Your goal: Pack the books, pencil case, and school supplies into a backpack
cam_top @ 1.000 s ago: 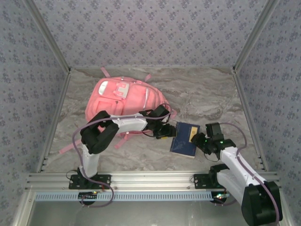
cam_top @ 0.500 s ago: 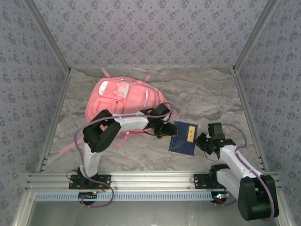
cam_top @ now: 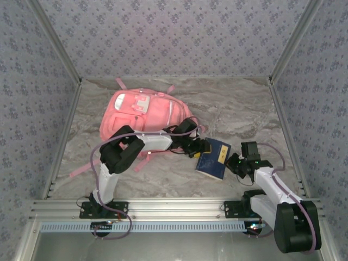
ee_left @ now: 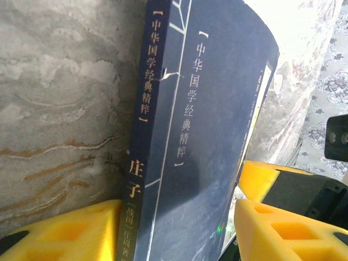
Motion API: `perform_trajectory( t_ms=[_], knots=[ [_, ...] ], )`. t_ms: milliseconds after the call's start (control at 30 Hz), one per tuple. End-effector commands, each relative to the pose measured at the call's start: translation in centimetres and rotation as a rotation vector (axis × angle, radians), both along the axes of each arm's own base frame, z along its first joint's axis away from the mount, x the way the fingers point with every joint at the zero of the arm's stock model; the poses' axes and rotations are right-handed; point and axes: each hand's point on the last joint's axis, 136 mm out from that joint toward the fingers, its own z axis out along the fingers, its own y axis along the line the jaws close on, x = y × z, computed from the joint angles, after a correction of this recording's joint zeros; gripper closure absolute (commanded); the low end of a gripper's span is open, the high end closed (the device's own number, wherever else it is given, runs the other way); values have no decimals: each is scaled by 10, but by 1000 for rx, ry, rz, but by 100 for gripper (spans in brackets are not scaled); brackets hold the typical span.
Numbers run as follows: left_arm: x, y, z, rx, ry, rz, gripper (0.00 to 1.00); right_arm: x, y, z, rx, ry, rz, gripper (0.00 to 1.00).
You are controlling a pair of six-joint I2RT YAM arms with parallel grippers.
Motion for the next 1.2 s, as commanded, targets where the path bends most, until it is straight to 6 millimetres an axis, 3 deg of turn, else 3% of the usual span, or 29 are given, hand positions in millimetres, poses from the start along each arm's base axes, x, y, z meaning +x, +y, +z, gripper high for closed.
perform_trajectory(
  t_ms=[0,133,400,467,500,567,667,900,1000,1167],
  knots=[
    [-18,-19,43,-163,-31,-87,49,1,10,1,44,-5,38,100],
    [-21,-20,51,-182,-50,-104,66,6,14,7,65,-32,53,98],
    [-33,-33,47,-192,-35,-159,98,12,15,25,63,-94,74,87],
    [-28,-26,55,-174,-76,-152,100,11,11,35,35,-104,75,78],
    [-22,-19,62,-157,-114,-137,100,12,6,43,9,-125,62,68],
    [-11,-2,90,-147,-207,-100,100,14,2,64,-16,-175,51,53],
    [8,23,143,-176,-354,-6,100,17,3,108,-25,-296,59,41],
    [27,70,253,-344,-562,284,100,22,35,228,197,-658,81,20],
    [37,103,280,-402,-604,502,100,21,54,275,359,-798,96,10],
    [39,150,305,-535,-589,792,100,22,84,316,615,-891,97,4]
  ],
)
